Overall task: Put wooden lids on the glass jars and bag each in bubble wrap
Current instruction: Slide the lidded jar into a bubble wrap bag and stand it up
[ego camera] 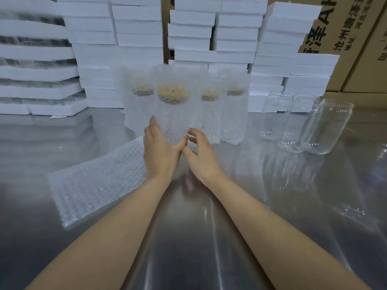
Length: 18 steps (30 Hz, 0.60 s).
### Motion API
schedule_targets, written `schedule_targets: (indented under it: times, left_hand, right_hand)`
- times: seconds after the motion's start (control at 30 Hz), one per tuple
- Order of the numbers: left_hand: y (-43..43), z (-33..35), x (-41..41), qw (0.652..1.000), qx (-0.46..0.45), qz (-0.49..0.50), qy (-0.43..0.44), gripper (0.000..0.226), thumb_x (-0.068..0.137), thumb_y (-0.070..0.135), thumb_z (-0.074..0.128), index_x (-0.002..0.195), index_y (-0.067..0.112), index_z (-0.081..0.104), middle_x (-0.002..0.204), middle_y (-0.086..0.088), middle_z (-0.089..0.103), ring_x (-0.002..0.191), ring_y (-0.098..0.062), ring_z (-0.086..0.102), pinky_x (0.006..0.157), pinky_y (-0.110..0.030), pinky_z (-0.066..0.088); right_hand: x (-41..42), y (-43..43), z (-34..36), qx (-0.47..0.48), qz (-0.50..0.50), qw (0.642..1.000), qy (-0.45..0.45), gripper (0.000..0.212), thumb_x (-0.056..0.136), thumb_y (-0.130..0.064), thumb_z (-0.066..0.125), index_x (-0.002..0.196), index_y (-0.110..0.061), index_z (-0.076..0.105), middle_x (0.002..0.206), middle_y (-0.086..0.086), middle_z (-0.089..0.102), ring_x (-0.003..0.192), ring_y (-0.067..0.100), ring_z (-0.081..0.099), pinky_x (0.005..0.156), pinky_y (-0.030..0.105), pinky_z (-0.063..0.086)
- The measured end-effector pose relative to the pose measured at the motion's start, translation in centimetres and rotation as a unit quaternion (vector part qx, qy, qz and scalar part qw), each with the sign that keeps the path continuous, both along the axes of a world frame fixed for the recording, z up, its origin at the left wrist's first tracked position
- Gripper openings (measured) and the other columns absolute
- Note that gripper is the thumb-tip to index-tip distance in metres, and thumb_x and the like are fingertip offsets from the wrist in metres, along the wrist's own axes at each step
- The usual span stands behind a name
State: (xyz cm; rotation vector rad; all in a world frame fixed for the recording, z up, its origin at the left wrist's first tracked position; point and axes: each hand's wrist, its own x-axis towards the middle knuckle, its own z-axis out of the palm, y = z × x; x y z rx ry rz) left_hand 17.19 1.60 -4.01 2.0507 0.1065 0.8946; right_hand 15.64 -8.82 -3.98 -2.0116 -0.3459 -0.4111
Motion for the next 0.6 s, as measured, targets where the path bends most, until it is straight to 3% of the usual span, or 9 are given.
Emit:
schedule_targets:
  times: [0.13, 0.3, 0.4, 0.47, 0.6]
  left_hand:
    - [0.3, -0.5, 1.4, 0.998, 0.012, -0.002, 0.064, 0.095, 0.080, 0.057, 0.066, 0.149, 0.014, 0.018, 0.145, -0.011, 0.037, 0.129, -0.028, 0.043, 0.094, -0.039, 0.042]
    - [0.2, -0.9, 2.0, 0.995, 0.039, -0.007, 0.089, 0.088, 0.086, 0.055, 0.060, 0.150, 0.020, 0.011, 0.148, -0.010, 0.032, 0.127, -0.031, 0.045, 0.092, -0.040, 0.041]
    - [0.2, -0.6, 1.5, 0.995, 0.049, 0.007, 0.091, 0.091, 0.086, 0.053, 0.061, 0.150, 0.014, 0.010, 0.149, -0.013, 0.030, 0.132, -0.031, 0.039, 0.096, -0.042, 0.040]
    - [-0.1, -0.2, 0.2, 0.994, 0.077, 0.021, 0.069, 0.096, 0.086, 0.049, 0.063, 0.150, 0.005, 0.009, 0.153, -0.017, 0.023, 0.139, -0.032, 0.028, 0.105, -0.043, 0.036]
    - [-1.2, 0.3, -3.5, 0.987, 0.154, 0.024, 0.029, 0.097, 0.087, 0.038, 0.065, 0.148, -0.006, 0.004, 0.154, -0.025, 0.011, 0.143, -0.037, 0.014, 0.114, -0.042, 0.023]
  right_hand:
    - [1.4, 0.2, -0.2, -0.038, 0.005, 0.999, 0.027, 0.055, 0.096, -0.018, 0.052, 0.147, -0.007, 0.037, 0.151, 0.007, 0.041, 0.136, 0.018, 0.042, 0.111, 0.025, 0.031]
    - [2.3, 0.4, -0.5, -0.011, -0.009, 0.999, 0.030, 0.052, 0.096, -0.024, 0.053, 0.145, -0.009, 0.041, 0.148, 0.005, 0.046, 0.132, 0.016, 0.047, 0.108, 0.022, 0.034]
    - [2.0, 0.5, -0.4, 0.005, -0.019, 0.999, 0.029, 0.049, 0.096, -0.022, 0.054, 0.142, -0.010, 0.045, 0.144, 0.004, 0.049, 0.127, 0.016, 0.051, 0.102, 0.020, 0.038]
    - [1.6, 0.4, -0.3, 0.037, -0.040, 0.998, 0.027, 0.046, 0.096, -0.019, 0.054, 0.139, -0.009, 0.047, 0.140, 0.005, 0.052, 0.118, 0.015, 0.055, 0.096, 0.019, 0.041]
    - [0.1, -0.2, 0.0, 0.127, -0.114, 0.983, 0.072, 0.037, 0.092, -0.010, 0.058, 0.129, -0.006, 0.053, 0.122, 0.008, 0.058, 0.098, 0.014, 0.056, 0.071, 0.004, 0.037]
